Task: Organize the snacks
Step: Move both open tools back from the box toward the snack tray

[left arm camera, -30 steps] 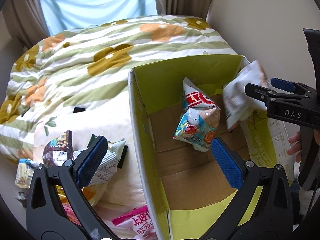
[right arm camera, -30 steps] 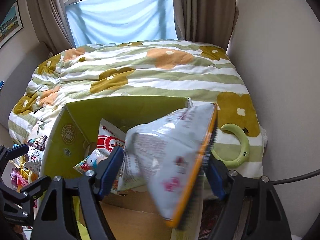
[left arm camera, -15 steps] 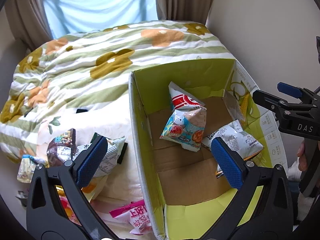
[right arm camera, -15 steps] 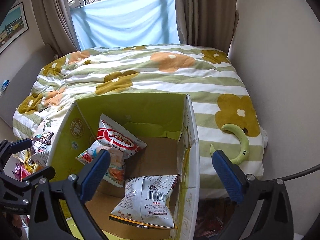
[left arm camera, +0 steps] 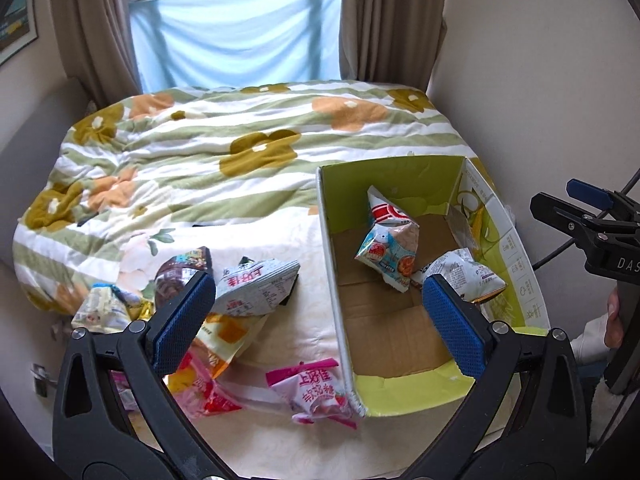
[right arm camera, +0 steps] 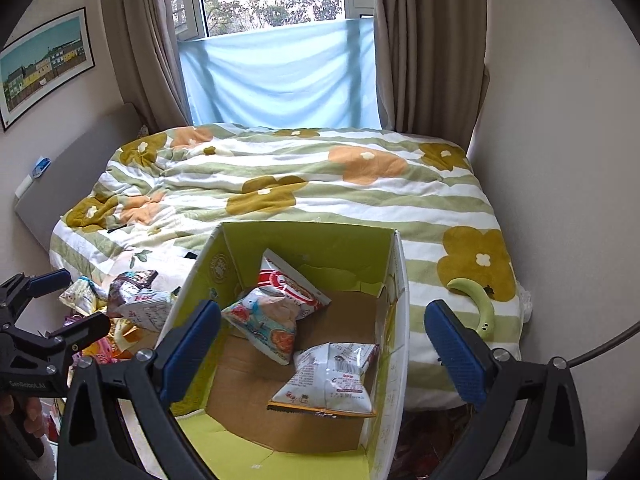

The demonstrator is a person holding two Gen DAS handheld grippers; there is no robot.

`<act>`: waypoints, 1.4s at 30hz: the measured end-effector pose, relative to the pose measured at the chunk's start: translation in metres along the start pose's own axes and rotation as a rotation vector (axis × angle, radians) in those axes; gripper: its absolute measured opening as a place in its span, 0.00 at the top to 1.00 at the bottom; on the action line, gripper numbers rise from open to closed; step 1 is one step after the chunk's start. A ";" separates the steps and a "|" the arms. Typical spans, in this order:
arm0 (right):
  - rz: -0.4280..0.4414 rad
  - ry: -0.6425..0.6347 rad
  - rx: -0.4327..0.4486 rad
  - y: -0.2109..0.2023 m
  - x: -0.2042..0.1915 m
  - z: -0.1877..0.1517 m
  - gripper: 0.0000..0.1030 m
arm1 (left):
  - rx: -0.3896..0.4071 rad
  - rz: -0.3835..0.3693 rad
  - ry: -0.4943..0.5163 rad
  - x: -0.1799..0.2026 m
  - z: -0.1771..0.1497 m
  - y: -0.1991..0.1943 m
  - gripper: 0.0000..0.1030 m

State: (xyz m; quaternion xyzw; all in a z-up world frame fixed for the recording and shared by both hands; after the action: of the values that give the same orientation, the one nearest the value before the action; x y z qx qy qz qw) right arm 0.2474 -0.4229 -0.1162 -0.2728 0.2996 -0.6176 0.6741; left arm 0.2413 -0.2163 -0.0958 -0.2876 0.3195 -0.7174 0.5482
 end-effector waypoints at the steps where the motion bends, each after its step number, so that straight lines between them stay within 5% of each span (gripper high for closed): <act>1: 0.011 0.006 0.007 -0.006 -0.005 -0.003 0.01 | 0.006 -0.004 -0.004 -0.006 -0.005 -0.008 0.01; 20: -0.013 0.167 0.052 -0.076 -0.169 -0.094 0.01 | -0.015 -0.073 0.045 -0.163 -0.133 -0.097 0.01; 32: -0.026 0.265 -0.020 -0.044 -0.214 -0.154 0.01 | -0.055 -0.164 0.102 -0.173 -0.165 -0.052 0.01; 42: 0.006 0.330 -0.111 0.033 -0.203 -0.190 0.01 | -0.086 -0.103 -0.058 -0.182 -0.163 0.030 0.01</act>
State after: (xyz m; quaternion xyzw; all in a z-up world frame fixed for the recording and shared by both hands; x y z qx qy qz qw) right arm 0.1167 -0.2169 -0.2543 -0.2034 0.4407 -0.6344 0.6016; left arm 0.1777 -0.0219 -0.2333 -0.3475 0.3190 -0.7217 0.5066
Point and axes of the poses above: each gripper's, at about its wrist camera, not at the fingertips, and y roughly the way its jaws point, x to its right, z to its top, the point moved 4 cm from there along y, roughly the way its jaws point, and after that the axes turned 3 degrees about -z, right-handed, at the moved point
